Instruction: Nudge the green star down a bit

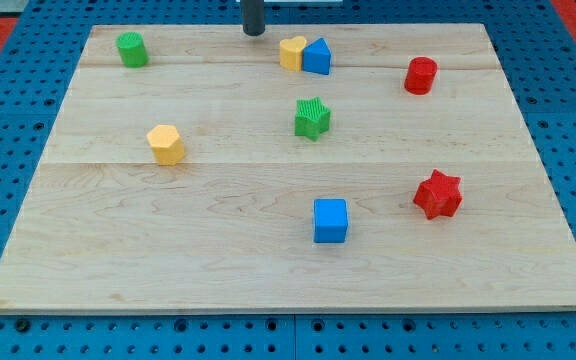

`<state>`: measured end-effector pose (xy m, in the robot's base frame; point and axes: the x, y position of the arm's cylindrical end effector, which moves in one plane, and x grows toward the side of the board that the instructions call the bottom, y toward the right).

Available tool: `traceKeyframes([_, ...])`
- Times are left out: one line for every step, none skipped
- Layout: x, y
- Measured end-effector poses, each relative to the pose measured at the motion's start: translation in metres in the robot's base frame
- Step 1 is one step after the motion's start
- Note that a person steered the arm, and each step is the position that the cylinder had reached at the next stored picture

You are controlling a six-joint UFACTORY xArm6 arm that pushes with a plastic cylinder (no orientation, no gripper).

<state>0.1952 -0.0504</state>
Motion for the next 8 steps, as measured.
traceKeyframes([0.002, -0.002])
traceKeyframes([0.014, -0.015])
traceKeyframes([0.031, -0.028])
traceKeyframes([0.06, -0.024])
traceKeyframes([0.096, -0.018])
traceKeyframes([0.122, 0.003])
traceKeyframes([0.147, 0.048])
traceKeyframes([0.148, 0.116])
